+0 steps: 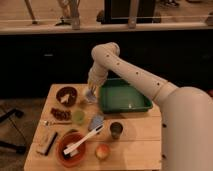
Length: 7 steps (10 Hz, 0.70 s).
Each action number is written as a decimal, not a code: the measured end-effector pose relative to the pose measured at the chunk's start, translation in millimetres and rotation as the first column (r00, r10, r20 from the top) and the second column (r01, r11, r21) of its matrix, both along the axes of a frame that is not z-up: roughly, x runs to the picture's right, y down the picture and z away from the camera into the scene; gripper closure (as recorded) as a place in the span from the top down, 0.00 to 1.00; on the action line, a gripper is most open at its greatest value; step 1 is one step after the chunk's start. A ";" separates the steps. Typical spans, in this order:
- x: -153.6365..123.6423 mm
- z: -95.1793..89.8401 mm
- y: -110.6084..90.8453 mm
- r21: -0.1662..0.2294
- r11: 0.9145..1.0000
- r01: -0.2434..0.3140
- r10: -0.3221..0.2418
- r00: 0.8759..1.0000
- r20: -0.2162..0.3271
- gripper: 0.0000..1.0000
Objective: Place towel in paper cup
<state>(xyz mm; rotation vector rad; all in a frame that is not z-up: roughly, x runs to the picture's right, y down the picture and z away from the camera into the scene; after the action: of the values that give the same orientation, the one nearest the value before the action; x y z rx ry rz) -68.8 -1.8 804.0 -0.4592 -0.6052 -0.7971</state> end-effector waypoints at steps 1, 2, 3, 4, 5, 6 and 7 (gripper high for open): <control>-1.2 3.8 -1.5 -0.006 1.000 -0.004 0.004 1.000 0.010 0.04; -0.8 7.0 -2.0 -0.011 1.000 -0.007 0.007 1.000 0.015 0.04; -4.0 10.5 -2.9 -0.018 1.000 -0.007 0.008 1.000 0.024 0.04; -9.1 14.1 -3.8 -0.026 1.000 -0.008 0.009 0.999 0.037 0.04; -14.8 17.8 -4.9 -0.037 0.999 -0.011 0.012 0.999 0.053 0.04; -18.1 22.1 -6.6 -0.048 0.999 -0.016 0.019 0.998 0.068 0.04; -22.9 25.4 -7.7 -0.058 0.998 -0.017 0.022 0.997 0.080 0.04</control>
<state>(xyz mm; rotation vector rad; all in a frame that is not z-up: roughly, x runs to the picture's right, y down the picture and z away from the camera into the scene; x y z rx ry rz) -91.8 -9.5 829.4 -0.4742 -0.7082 -0.7842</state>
